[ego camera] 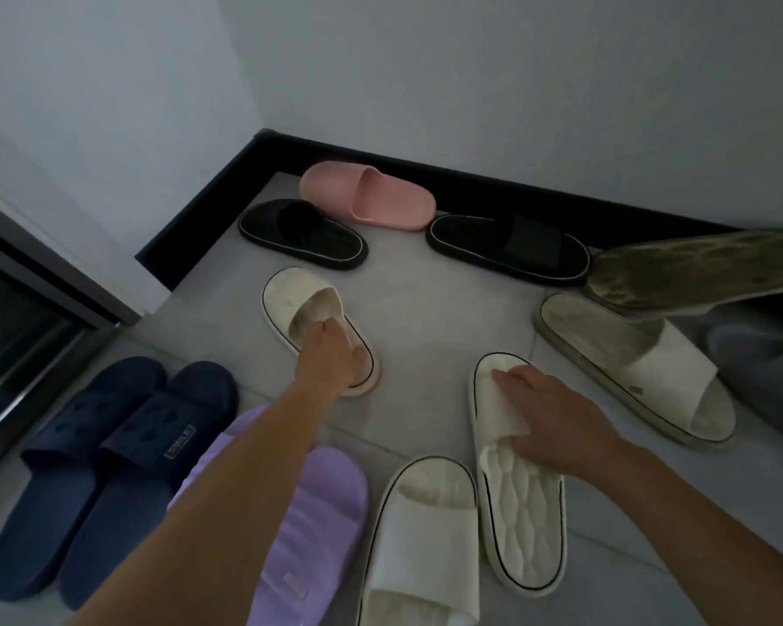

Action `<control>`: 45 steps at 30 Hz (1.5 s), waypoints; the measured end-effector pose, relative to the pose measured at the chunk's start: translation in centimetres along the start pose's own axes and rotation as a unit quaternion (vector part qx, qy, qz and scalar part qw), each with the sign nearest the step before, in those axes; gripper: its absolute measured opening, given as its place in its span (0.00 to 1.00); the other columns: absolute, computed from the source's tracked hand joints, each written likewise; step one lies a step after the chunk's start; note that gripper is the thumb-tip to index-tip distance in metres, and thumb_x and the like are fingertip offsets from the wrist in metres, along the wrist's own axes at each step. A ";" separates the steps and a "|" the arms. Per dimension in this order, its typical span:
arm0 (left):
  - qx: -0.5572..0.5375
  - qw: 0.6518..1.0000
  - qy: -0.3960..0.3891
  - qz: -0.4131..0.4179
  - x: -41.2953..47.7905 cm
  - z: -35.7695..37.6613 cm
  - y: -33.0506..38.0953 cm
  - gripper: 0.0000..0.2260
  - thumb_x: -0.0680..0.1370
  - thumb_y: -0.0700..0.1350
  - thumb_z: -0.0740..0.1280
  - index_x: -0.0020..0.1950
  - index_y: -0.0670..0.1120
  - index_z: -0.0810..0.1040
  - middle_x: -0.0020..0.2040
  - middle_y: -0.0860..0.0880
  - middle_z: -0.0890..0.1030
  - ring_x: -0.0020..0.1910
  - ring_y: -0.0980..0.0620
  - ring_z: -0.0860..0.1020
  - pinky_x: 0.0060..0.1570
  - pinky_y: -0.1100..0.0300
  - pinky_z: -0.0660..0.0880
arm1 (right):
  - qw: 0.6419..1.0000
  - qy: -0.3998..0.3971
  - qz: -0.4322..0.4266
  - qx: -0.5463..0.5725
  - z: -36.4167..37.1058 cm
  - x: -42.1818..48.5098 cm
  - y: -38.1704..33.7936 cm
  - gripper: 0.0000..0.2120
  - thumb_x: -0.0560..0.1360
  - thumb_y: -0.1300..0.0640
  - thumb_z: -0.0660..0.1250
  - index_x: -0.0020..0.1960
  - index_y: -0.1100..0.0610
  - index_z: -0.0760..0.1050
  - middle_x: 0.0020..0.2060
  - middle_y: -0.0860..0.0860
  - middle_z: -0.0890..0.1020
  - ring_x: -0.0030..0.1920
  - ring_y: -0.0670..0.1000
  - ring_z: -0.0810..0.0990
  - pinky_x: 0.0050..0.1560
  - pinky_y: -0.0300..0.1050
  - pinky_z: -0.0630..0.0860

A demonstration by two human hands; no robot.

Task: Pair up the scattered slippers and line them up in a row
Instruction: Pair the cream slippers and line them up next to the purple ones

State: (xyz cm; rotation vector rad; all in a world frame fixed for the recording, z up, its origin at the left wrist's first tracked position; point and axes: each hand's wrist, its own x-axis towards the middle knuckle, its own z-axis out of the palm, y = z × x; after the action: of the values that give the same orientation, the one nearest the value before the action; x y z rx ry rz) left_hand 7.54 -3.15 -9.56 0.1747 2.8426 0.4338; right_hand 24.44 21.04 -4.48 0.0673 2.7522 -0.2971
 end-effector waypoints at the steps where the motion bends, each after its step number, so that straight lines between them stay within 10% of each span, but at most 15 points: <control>1: 0.004 1.000 0.008 -0.002 0.5 0.2 -0.1 0.21 0.75 0.49 0.63 0.61 0.36 0.68 0.61 0.38 0.72 0.62 0.40 0.69 0.60 0.49 0.68 | 1.000 0.004 0.003 -0.004 0.1 0.5 0.0 0.38 0.73 0.47 0.66 0.76 0.48 0.48 0.73 0.45 0.56 0.69 0.52 0.63 0.61 0.46 0.69; 10: -0.057 0.994 0.040 0.089 -3.5 2.5 -0.4 0.15 0.74 0.59 0.63 0.46 0.48 0.72 0.44 0.45 0.79 0.47 0.41 0.78 0.44 0.52 0.73 | 0.999 -0.010 0.030 -0.011 2.1 -0.2 0.4 0.38 0.73 0.46 0.63 0.76 0.47 0.45 0.74 0.44 0.56 0.68 0.51 0.62 0.64 0.45 0.68; 13: -0.050 0.998 0.040 -0.002 -2.9 2.4 1.2 0.24 0.72 0.67 0.62 0.49 0.45 0.72 0.44 0.45 0.80 0.46 0.42 0.79 0.42 0.53 0.72 | 0.999 -0.011 0.037 -0.002 1.8 -0.5 0.6 0.38 0.73 0.46 0.64 0.76 0.47 0.47 0.73 0.44 0.56 0.69 0.52 0.62 0.63 0.46 0.69; 18: -0.052 0.996 0.068 0.008 -2.3 1.4 3.8 0.13 0.79 0.48 0.58 0.46 0.39 0.74 0.47 0.38 0.80 0.47 0.38 0.78 0.44 0.52 0.72 | 0.998 -0.001 0.063 0.005 1.8 -1.7 0.9 0.37 0.74 0.47 0.65 0.76 0.49 0.49 0.72 0.46 0.57 0.68 0.52 0.63 0.60 0.46 0.70; 23: -0.031 0.976 0.054 0.207 -7.6 -0.4 10.7 0.11 0.78 0.45 0.59 0.36 0.44 0.69 0.35 0.39 0.79 0.36 0.39 0.78 0.34 0.55 0.65 | 0.991 -0.006 0.118 0.057 1.0 -4.0 4.1 0.37 0.73 0.43 0.65 0.75 0.50 0.51 0.72 0.49 0.59 0.68 0.55 0.65 0.63 0.52 0.70; 31: -0.032 0.939 -0.107 0.326 -20.9 2.1 20.1 0.10 0.79 0.45 0.58 0.47 0.40 0.74 0.47 0.39 0.81 0.46 0.39 0.79 0.42 0.53 0.71 | 0.988 -0.063 0.144 0.003 -0.9 -12.0 10.1 0.31 0.72 0.50 0.66 0.72 0.52 0.59 0.65 0.53 0.66 0.62 0.57 0.72 0.56 0.53 0.74; 39: -0.007 0.924 -0.276 0.265 -30.7 8.8 15.6 0.11 0.80 0.48 0.58 0.40 0.45 0.69 0.42 0.46 0.78 0.46 0.43 0.78 0.39 0.58 0.67 | 0.975 -0.193 0.108 0.020 2.0 -19.7 8.4 0.32 0.64 0.51 0.71 0.64 0.54 0.62 0.59 0.52 0.66 0.51 0.55 0.76 0.44 0.47 0.72; 45: -0.007 0.915 -0.329 0.232 -32.4 10.5 12.0 0.09 0.75 0.49 0.60 0.36 0.49 0.65 0.33 0.55 0.69 0.39 0.50 0.75 0.37 0.59 0.70 | 0.982 -0.150 0.091 0.064 5.6 -20.9 5.3 0.31 0.64 0.52 0.70 0.62 0.57 0.61 0.58 0.55 0.66 0.53 0.58 0.75 0.41 0.45 0.65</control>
State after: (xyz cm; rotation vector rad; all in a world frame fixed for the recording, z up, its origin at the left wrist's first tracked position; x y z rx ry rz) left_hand 42.39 6.11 -7.90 0.8325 2.1123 0.3890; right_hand 46.38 24.90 -2.94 0.2836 2.4058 -0.3984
